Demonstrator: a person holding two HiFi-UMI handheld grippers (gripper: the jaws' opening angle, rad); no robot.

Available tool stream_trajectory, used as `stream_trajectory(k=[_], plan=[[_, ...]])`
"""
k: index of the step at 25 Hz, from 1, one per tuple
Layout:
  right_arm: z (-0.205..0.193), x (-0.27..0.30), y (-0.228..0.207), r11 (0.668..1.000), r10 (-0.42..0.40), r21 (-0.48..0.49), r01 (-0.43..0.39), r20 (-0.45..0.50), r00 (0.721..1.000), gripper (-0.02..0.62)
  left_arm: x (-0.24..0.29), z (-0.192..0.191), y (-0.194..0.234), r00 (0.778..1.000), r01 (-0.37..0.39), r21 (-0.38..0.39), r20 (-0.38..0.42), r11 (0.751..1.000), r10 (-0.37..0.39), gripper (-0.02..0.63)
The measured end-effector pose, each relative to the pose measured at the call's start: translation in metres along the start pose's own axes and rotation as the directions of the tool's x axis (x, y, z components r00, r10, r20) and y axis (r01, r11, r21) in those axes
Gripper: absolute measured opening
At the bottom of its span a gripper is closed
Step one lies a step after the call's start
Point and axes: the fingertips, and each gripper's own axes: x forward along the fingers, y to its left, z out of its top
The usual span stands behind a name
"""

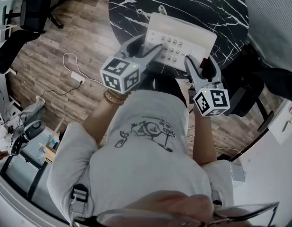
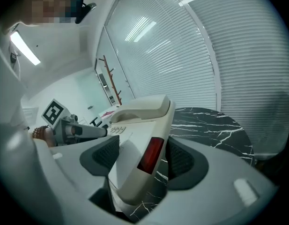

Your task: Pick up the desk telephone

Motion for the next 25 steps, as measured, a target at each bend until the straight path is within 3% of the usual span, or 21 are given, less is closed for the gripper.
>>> stream_trajectory(k=[7,25], plan=[[0.036,-0.028,0.028,0.999,-0.003,-0.035,0.005,0.038,0.999,0.316,-0.035,0.025,-0.026,0.999,0.002,-0.021,0.045,1.0,-0.001,0.259],[0.111,-0.091,0.064,0.997,0.01,-0.082,0.003,0.167,0.986,0.318,-0.089,0.093,-0.092,0.986,0.007,0.063,0.166,0.998,-0.017,0.259]])
